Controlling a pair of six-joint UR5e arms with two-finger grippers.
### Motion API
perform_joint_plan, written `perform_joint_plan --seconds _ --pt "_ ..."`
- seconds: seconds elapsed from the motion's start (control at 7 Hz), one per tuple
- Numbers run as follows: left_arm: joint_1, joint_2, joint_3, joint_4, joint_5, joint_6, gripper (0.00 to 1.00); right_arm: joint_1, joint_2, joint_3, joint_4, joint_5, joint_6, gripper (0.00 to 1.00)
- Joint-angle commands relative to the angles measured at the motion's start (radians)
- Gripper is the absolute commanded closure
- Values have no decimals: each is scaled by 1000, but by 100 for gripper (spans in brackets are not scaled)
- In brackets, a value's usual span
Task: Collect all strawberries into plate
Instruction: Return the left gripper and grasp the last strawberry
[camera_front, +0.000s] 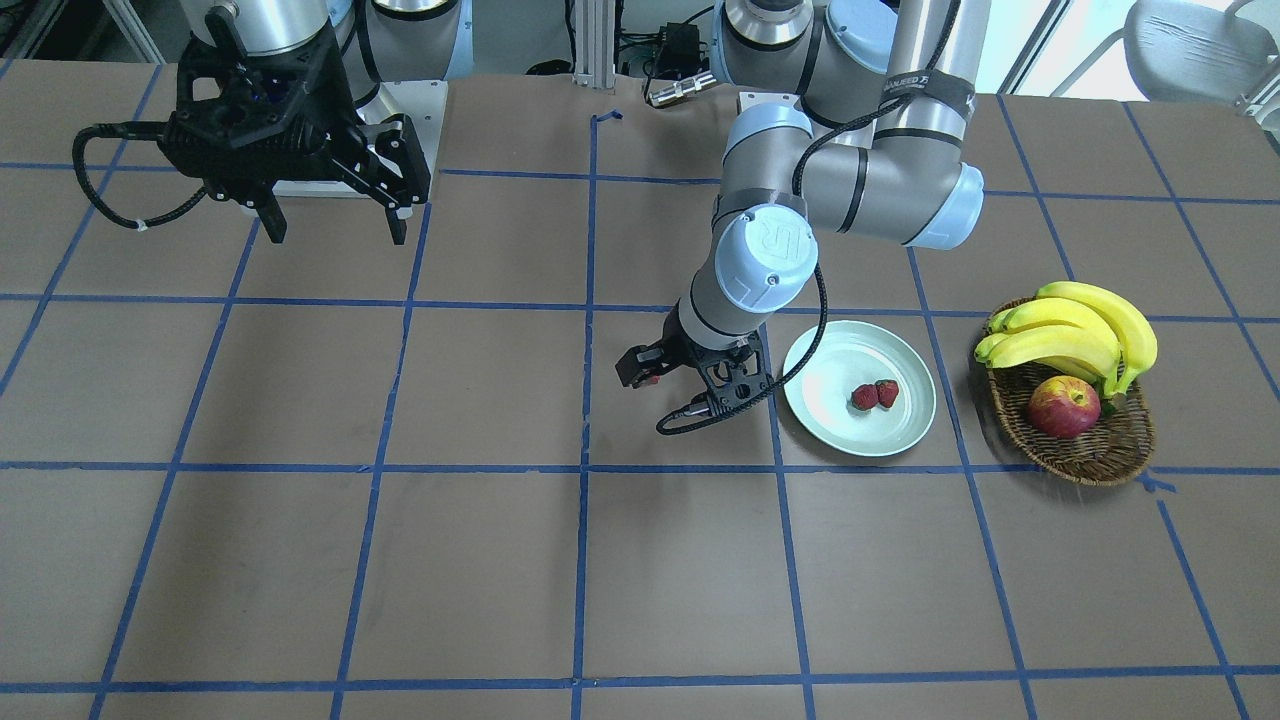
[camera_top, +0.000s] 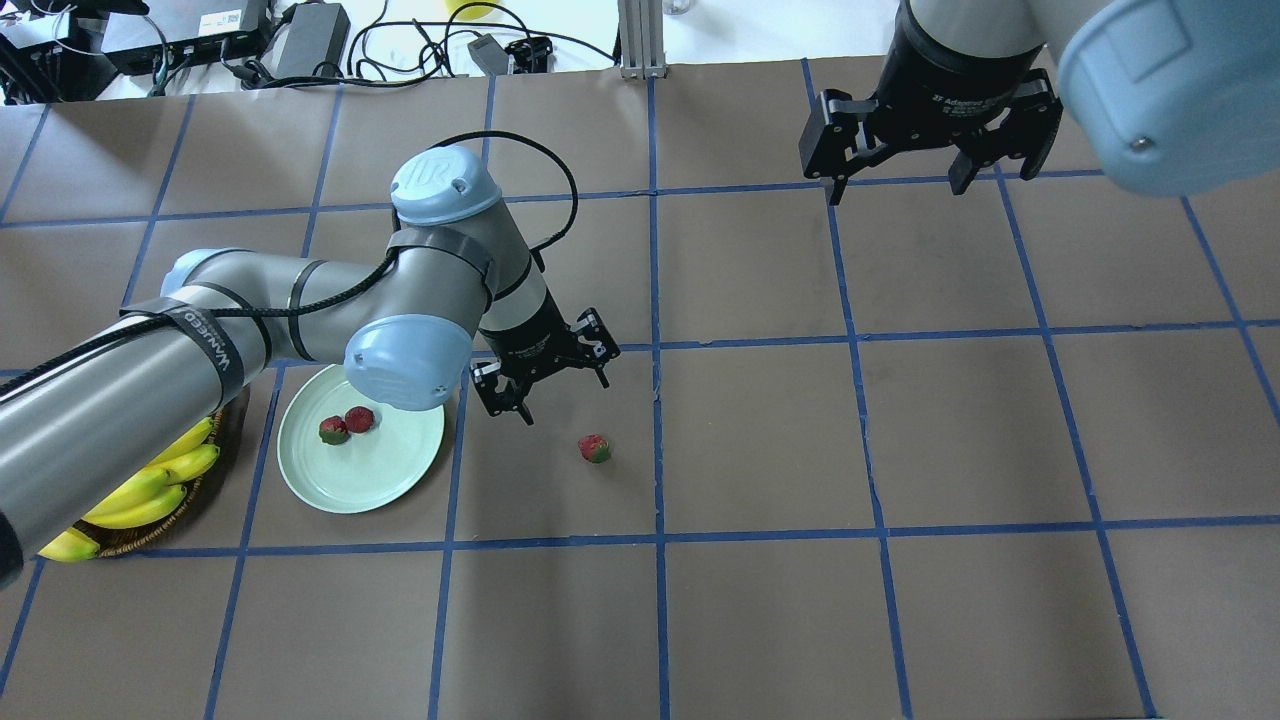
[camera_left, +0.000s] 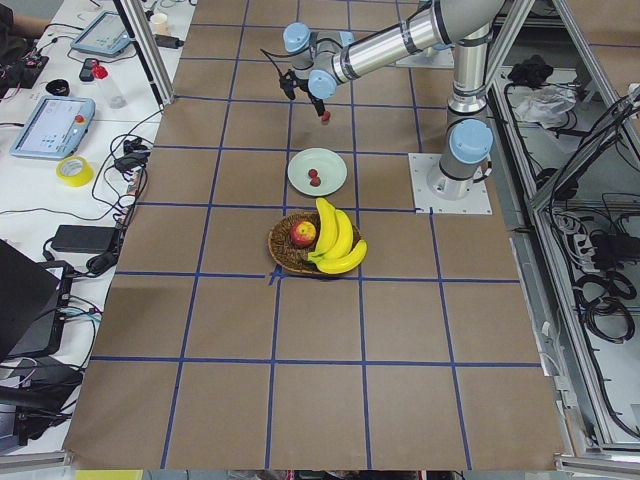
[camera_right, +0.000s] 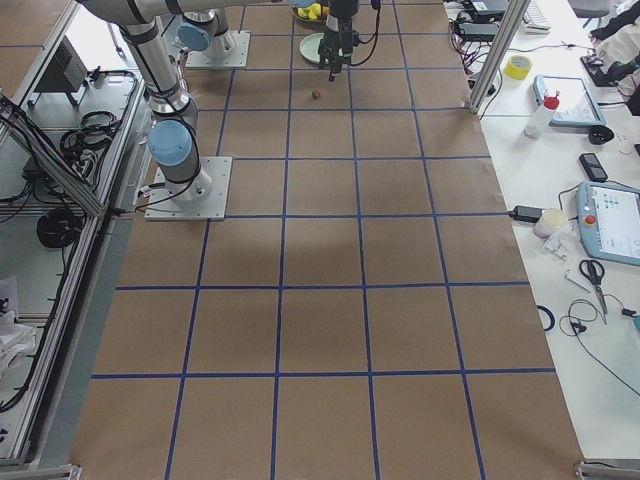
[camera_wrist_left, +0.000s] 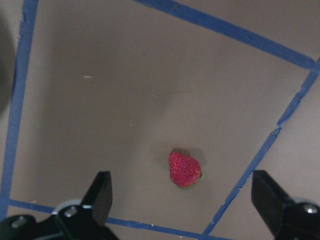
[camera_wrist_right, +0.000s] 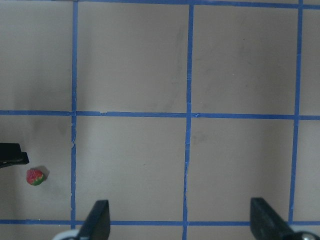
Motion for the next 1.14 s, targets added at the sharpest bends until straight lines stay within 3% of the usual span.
perform_joint_plan --seconds 0.0,0.29,0.43,0.57,0.71,0.86,1.0 --pt "-8 -58 -39 59 -6 -38 0 -1 0 0 -4 -1 0 0" --pt "-8 -105 -48 107 -60 -36 1 -1 0 0 -4 -1 0 0" --pt "-9 -116 -52 105 -69 -39 25 -1 0 0 -4 -1 0 0" --pt "-11 -115 -56 102 -71 -65 30 -1 0 0 -4 -1 0 0" --pt "-15 -103 -56 96 -71 -78 29 -1 0 0 -5 -1 0 0" --pt "-17 -96 -58 96 -71 -79 47 -1 0 0 -5 -1 0 0" --pt "-19 -92 -58 95 -71 -79 88 -1 0 0 -5 -1 0 0"
